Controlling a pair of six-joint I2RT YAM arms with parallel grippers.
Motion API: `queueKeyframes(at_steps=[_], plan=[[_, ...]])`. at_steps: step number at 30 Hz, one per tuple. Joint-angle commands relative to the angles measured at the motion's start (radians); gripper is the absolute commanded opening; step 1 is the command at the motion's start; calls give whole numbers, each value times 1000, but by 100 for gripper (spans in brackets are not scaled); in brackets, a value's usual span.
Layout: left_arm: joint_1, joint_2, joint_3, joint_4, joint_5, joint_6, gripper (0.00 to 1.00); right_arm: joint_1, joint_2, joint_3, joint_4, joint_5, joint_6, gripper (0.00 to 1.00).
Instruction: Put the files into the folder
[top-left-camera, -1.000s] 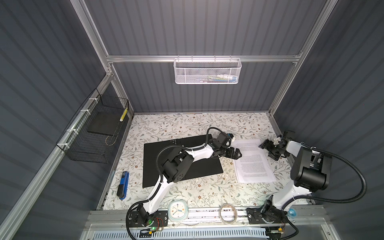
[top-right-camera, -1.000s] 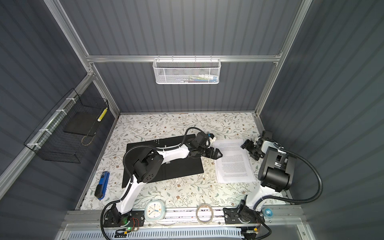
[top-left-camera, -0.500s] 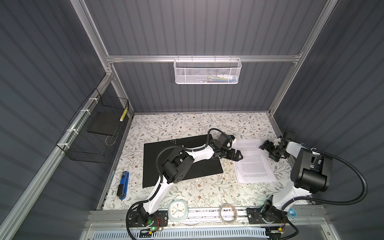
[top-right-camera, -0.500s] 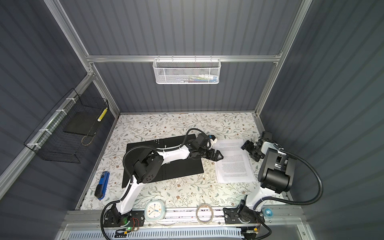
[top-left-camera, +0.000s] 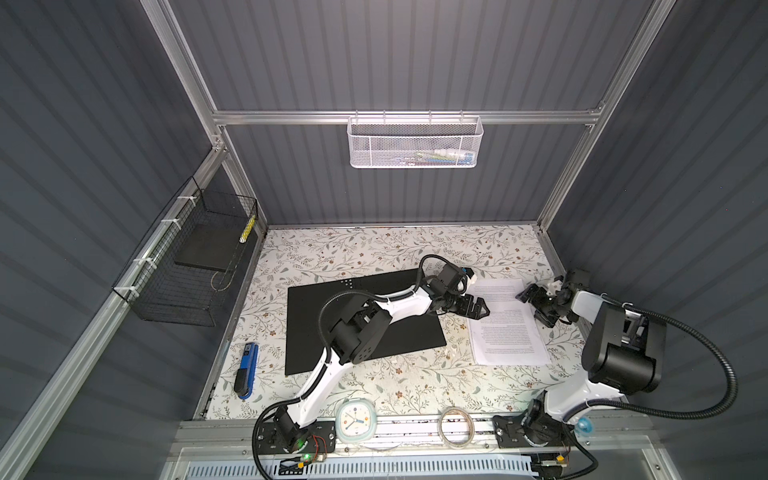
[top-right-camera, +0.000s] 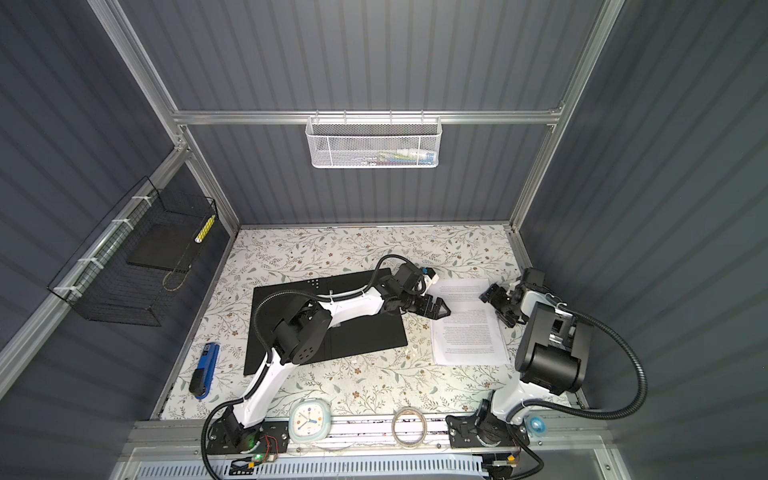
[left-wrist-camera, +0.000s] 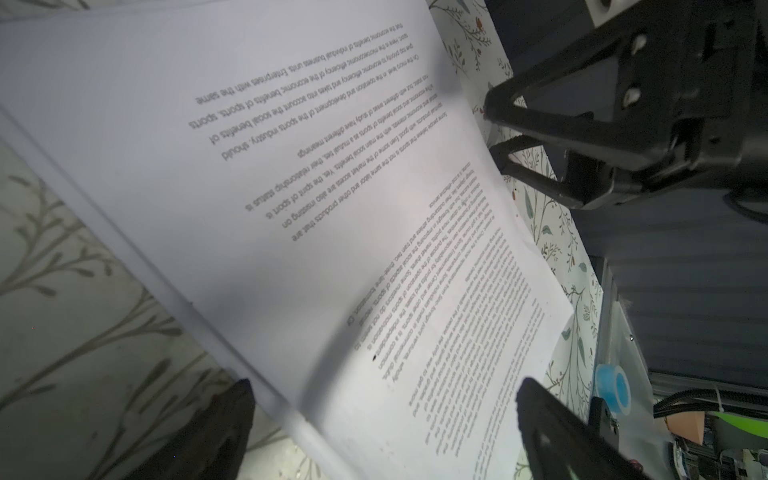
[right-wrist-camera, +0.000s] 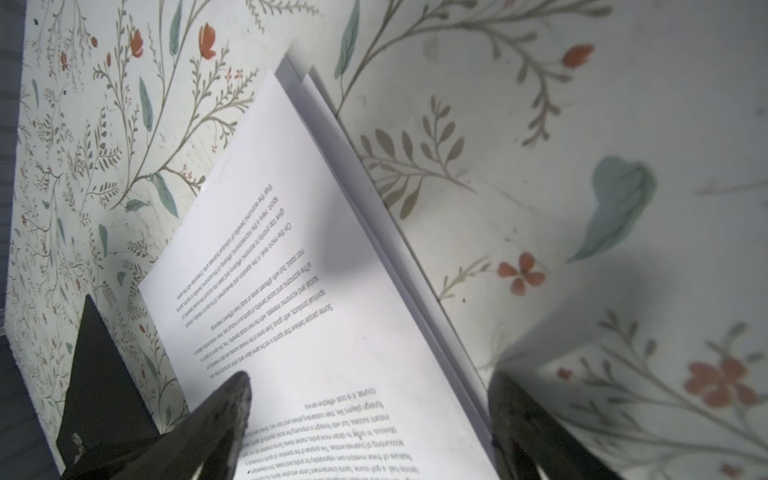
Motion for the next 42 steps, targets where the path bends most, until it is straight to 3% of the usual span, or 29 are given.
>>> queueKeyframes(at_steps=[1, 6, 13, 19, 28, 42], plan=[[11, 77, 16, -107, -8, 19, 99, -2, -43, -39, -1, -50, 34, 89], [40, 85, 49, -142, -28, 41, 99, -2, -145, -112, 5, -17, 56, 89], [72, 48, 61, -207, -87, 99, 99, -2, -226, -91, -62, 69, 25, 89], [73, 43, 79, -212, -64, 80, 99, 33, -215, -58, -141, 251, -40, 90], [55, 50, 24, -175, -10, 39, 99, 43, -85, 13, -207, 187, -94, 89], [28, 75, 12, -171, -10, 27, 99, 44, -31, -8, -158, 90, -83, 89]])
